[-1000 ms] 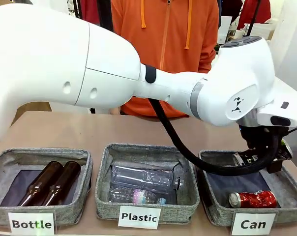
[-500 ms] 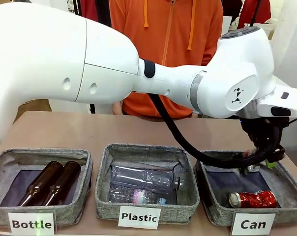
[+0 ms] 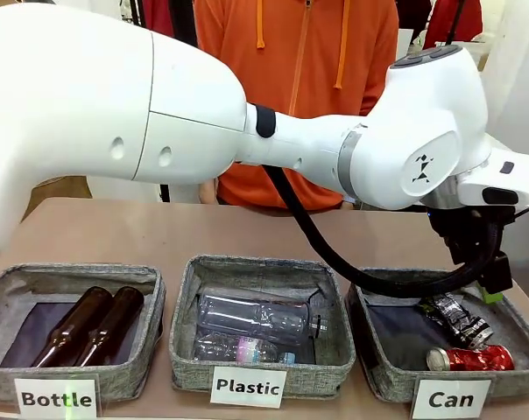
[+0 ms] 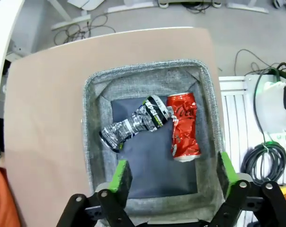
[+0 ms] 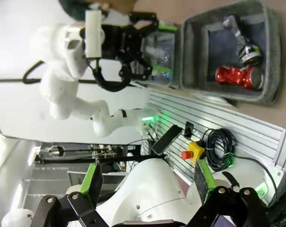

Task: Sort the can waste into the basket.
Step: Pick up the can waste from the table and place it in the right Fabric basket.

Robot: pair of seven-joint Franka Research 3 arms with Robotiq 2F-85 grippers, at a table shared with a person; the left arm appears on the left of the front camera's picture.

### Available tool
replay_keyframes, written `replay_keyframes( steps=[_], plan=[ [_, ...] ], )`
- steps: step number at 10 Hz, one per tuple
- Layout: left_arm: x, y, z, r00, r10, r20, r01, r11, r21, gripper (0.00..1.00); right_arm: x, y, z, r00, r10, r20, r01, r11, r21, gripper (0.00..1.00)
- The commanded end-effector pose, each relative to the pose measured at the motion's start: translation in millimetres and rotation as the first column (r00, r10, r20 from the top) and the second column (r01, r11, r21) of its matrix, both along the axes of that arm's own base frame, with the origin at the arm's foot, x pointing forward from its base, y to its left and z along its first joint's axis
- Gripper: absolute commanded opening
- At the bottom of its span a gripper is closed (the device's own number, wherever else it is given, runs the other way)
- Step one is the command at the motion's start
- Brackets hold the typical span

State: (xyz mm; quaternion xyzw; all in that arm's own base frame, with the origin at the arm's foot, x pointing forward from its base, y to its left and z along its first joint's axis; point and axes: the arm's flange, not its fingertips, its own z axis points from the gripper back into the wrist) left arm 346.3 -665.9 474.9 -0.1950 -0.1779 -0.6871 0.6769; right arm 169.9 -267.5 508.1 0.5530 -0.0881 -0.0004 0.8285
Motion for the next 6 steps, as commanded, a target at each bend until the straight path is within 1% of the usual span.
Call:
replay_keyframes(
  steps=[1,2,3,4,5,6],
  plan=[
    [-1.2,21.4,14.6,0.999,0.046,-0.008,-0.046,0.999,-0.010,1.00,0.6,0.4,2.2,1.000,-0.017,-0.008,0.017,1.000,-0.003,1.00],
    [0.5,40.6,22.2,0.998,0.061,-0.035,-0.060,0.998,0.028,1.00,0.6,0.4,2.2,1.000,-0.017,-0.008,0.017,1.000,-0.003,1.00],
    [4.9,70.3,29.5,0.995,0.088,-0.049,-0.084,0.994,0.075,1.00,0.1,0.0,0.0,1.000,0.000,0.000,0.000,1.000,0.000,1.00],
    [13.8,113.6,37.3,0.984,0.163,-0.077,-0.153,0.981,0.118,1.00,26.3,15.8,0.8,0.999,0.055,-0.002,-0.055,0.998,-0.010,1.00],
    [23.6,162.4,43.8,0.961,0.226,-0.159,-0.205,0.969,0.135,1.00,52.6,35.8,2.7,0.994,0.108,-0.009,-0.108,0.994,-0.025,1.00],
    [29.3,218.9,45.9,0.927,0.269,-0.263,-0.247,0.962,0.113,1.00,78.0,60.5,4.5,0.987,0.156,-0.025,-0.157,0.987,-0.043,1.00]
  ],
)
